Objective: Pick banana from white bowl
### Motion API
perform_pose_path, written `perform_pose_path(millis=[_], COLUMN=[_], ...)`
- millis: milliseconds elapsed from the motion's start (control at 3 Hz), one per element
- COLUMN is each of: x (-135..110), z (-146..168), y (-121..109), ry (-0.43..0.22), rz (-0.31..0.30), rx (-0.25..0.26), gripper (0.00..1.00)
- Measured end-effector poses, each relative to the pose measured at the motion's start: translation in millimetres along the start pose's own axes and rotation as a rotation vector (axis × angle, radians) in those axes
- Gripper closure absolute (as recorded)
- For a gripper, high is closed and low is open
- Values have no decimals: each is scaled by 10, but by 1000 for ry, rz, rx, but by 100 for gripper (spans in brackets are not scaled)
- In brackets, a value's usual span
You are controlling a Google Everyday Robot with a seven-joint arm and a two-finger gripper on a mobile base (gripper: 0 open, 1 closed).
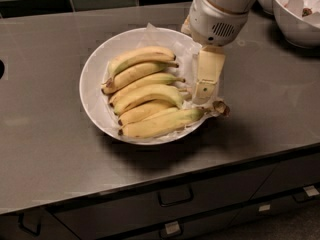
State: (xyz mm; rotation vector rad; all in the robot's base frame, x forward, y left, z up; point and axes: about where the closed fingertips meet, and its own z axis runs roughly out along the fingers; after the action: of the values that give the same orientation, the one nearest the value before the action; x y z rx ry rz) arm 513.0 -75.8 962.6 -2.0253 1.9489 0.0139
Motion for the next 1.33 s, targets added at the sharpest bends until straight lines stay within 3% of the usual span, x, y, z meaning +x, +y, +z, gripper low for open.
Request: perform_pose_path(millis=[667, 1333], x=[-255, -509], z=[177, 449], y=[-50, 15], ry=[-17, -37], rz=[-43, -97], rx=[-27, -92], gripper=[19, 25])
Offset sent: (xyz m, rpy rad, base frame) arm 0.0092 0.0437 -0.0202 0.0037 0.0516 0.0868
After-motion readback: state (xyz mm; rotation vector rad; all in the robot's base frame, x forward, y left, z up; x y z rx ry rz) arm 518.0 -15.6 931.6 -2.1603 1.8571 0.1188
